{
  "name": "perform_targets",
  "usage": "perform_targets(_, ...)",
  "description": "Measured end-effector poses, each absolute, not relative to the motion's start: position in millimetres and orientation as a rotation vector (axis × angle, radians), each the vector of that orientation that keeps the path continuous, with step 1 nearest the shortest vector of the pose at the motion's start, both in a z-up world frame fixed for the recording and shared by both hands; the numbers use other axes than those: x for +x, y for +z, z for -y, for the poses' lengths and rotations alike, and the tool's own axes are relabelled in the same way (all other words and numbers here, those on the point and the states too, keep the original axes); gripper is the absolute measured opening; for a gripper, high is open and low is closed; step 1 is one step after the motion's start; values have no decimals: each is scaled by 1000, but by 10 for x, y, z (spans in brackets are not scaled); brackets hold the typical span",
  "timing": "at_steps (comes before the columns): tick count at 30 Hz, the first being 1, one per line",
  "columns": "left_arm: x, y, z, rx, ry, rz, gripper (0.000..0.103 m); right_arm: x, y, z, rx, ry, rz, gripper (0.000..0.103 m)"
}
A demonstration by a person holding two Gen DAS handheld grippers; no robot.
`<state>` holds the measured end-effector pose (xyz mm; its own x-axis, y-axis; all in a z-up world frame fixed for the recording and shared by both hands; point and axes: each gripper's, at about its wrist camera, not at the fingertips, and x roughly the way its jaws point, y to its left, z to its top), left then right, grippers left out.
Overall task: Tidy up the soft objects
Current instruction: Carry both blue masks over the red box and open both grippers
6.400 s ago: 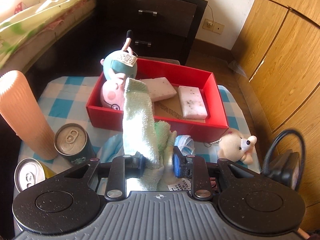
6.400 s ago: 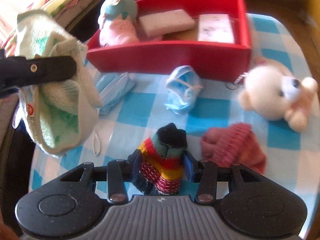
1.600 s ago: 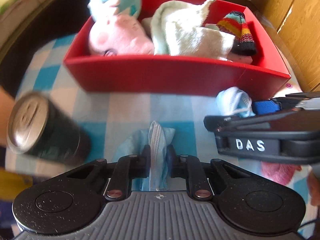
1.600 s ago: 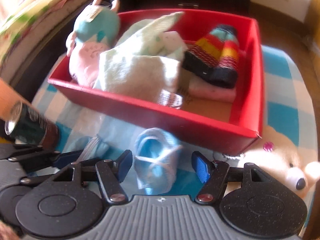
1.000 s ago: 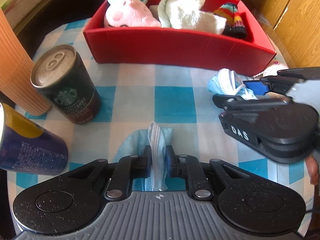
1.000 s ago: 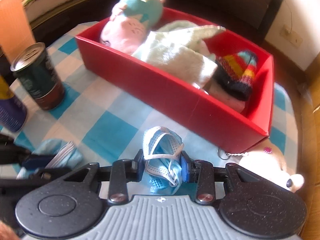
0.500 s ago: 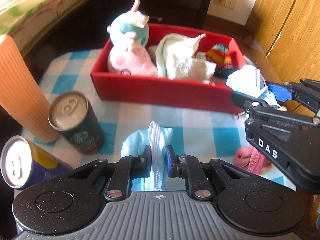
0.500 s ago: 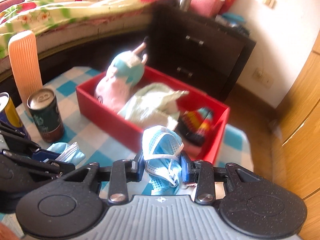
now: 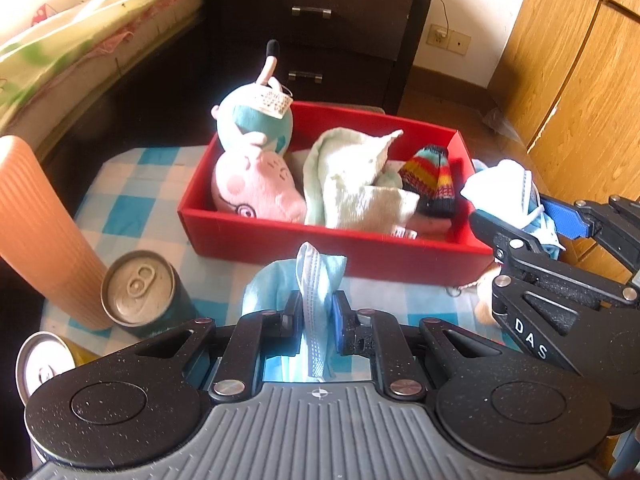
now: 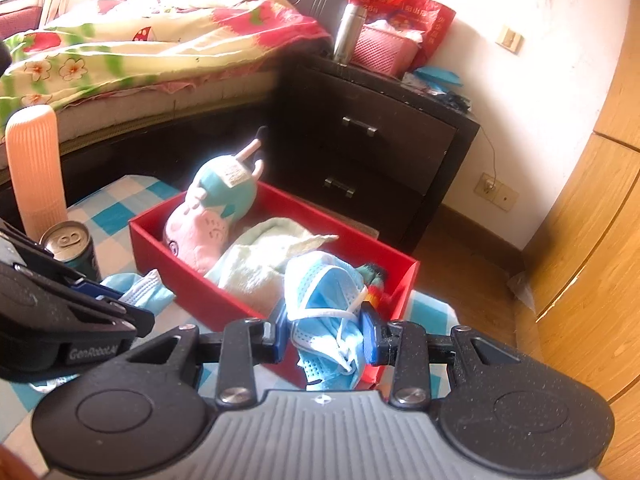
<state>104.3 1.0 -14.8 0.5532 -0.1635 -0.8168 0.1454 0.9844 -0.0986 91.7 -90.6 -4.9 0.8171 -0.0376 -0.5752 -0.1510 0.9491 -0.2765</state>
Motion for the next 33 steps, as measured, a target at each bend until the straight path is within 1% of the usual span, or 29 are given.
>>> perform_targets(23,1450,222,89,-74,-158,-849,14,1148,208,1131,-225,20,-541,13)
perform_targets(33,1756,230,170,-74,-136,-820,15,1463,246,1290,-129,7,-533,13)
